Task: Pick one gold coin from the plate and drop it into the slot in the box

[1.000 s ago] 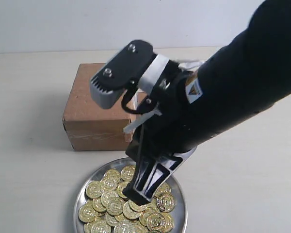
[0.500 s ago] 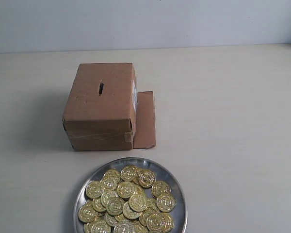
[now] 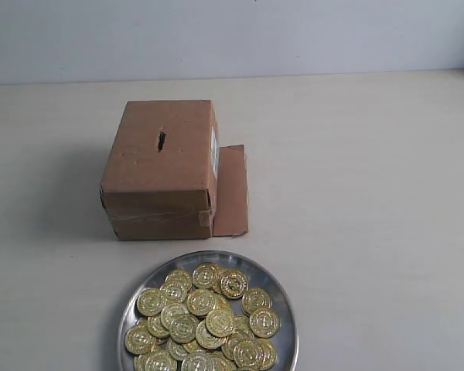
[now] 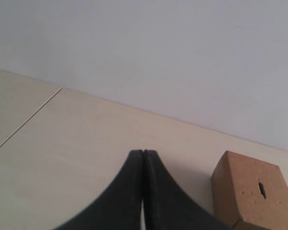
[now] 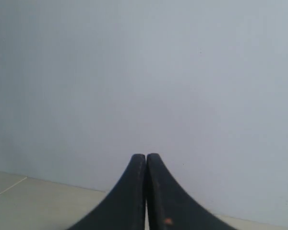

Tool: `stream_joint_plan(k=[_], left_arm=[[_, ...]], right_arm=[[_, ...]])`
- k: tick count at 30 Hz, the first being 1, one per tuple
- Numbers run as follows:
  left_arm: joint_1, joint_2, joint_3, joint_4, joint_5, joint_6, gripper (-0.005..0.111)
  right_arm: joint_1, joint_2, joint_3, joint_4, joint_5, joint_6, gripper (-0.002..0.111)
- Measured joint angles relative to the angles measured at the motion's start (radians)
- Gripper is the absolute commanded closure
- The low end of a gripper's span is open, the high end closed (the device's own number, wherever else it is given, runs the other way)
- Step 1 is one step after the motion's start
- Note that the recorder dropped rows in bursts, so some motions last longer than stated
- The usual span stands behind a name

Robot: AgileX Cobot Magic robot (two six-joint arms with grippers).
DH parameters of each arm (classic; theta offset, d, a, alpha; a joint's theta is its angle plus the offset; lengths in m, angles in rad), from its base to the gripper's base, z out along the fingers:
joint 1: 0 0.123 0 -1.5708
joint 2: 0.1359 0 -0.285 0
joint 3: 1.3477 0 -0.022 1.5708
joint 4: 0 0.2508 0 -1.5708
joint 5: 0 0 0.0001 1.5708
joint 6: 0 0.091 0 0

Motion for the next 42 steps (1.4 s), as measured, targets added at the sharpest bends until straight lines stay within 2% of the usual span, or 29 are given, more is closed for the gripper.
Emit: stream_joint_plan(k=[12, 15, 17, 22, 23, 26, 34, 38, 42], left_arm=[[0.000, 0.000, 0.000, -0.002, 0.024, 0.000, 0.107], [0.000, 0.000, 0.006, -0.049, -0.002, 0.000, 0.107], [0.000, 0.000, 0.027, -0.101, -0.084, 0.000, 0.107], [0.000, 0.006, 0.169, -0.173, -0.455, 0.000, 0.107], [0.000, 0.013, 0.216, -0.176, -0.551, 0.000, 0.107], [0.000, 0.027, 0.319, -0.176, -0.714, 0.000, 0.107], [0.000, 0.033, 0.521, -0.179, -0.830, 0.000, 0.107], [0.000, -0.018, 0.595, -0.179, -0.913, 0.000, 0.107], [0.010, -0.093, 0.654, -0.155, -0.941, 0.000, 0.107]], right_arm=[[0.000, -0.091, 0.005, -0.002, 0.022, 0.000, 0.108], [0.000, -0.097, 0.041, -0.002, -0.049, 0.000, 0.108], [0.000, -0.097, 0.075, -0.011, -0.151, 0.000, 0.108], [0.000, -0.095, 0.195, -0.123, -0.408, 0.000, 0.108], [0.000, -0.095, 0.217, -0.154, -0.439, 0.000, 0.108], [0.000, -0.095, 0.269, -0.243, -0.472, 0.000, 0.108], [0.000, -0.094, 0.412, -0.290, -0.509, 0.000, 0.108], [0.000, -0.093, 0.502, -0.306, -0.546, 0.000, 0.108], [0.000, -0.099, 0.575, -0.364, -0.582, 0.000, 0.108]])
